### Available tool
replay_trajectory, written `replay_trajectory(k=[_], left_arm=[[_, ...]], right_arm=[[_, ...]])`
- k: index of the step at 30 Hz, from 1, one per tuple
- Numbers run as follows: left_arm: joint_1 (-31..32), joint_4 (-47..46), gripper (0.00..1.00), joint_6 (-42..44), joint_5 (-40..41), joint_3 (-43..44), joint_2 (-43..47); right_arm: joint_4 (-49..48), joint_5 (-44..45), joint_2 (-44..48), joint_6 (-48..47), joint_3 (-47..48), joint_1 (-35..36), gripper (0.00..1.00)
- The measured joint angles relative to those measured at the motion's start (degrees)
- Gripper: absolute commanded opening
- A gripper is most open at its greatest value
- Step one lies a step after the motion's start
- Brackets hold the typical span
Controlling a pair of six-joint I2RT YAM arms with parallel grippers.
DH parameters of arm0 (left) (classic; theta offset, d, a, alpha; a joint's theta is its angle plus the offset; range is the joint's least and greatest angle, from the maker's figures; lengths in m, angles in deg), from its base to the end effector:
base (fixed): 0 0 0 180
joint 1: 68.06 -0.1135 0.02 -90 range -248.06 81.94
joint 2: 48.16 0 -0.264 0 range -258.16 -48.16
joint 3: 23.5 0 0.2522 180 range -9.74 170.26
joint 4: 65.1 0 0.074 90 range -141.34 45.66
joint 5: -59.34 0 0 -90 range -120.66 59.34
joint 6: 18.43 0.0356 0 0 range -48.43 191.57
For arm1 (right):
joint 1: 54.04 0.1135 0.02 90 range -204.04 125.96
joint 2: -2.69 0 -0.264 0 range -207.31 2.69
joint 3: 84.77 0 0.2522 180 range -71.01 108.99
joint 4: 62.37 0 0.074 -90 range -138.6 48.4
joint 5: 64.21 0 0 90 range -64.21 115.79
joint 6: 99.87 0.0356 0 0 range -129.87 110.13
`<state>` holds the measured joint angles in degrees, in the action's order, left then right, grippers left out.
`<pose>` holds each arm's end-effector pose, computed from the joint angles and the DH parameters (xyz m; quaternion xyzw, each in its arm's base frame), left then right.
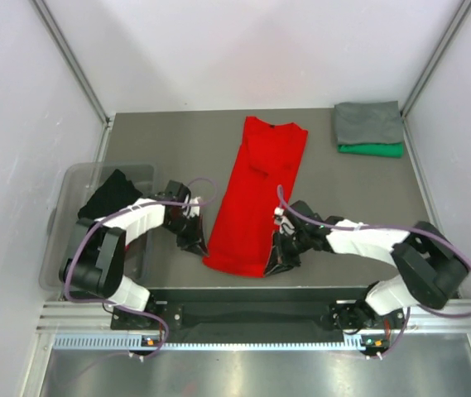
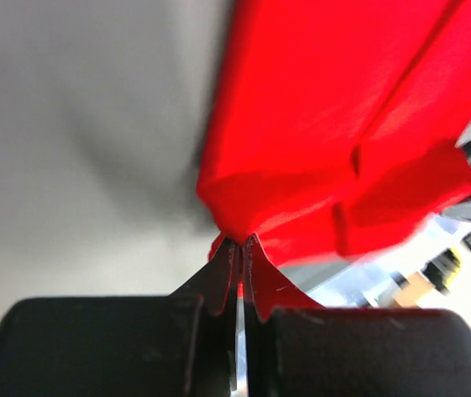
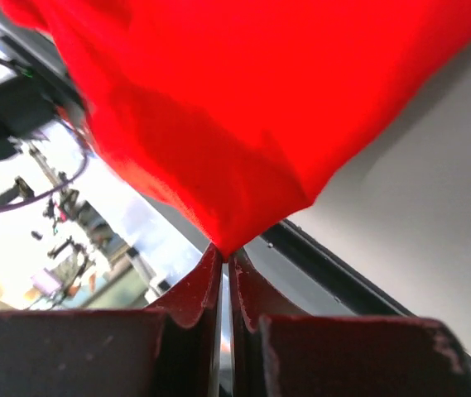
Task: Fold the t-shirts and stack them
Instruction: Fold the tshirt
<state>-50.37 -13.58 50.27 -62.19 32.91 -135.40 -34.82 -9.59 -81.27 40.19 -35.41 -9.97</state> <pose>0.2208 -0.0900 0.1445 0.0121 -0.9603 0.2770 0.0299 0.1638 0.1873 0.1417 0.0247 -0.9273 -0.3688 0.0598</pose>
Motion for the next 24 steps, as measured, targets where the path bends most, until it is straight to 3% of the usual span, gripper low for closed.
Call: replay_trajectory(k=[9, 17, 24], left_arm=[[0.02, 0.50, 0.00, 2.75, 3.13, 14.95, 2.54], [0.44, 0.70, 0.00, 5.49, 2.58, 32.17, -9.22], [0.63, 0.35, 0.00, 6.47, 2.01, 38.14, -16.68]], right_arm=[[2.34, 0.76, 13.22, -6.69, -0.35, -12.87, 0.00], [-1.05, -0.13, 18.25, -10.80, -3.30, -22.99, 0.00], [-4.33, -0.70, 17.29, -16.70, -1.16, -28.57, 0.00]])
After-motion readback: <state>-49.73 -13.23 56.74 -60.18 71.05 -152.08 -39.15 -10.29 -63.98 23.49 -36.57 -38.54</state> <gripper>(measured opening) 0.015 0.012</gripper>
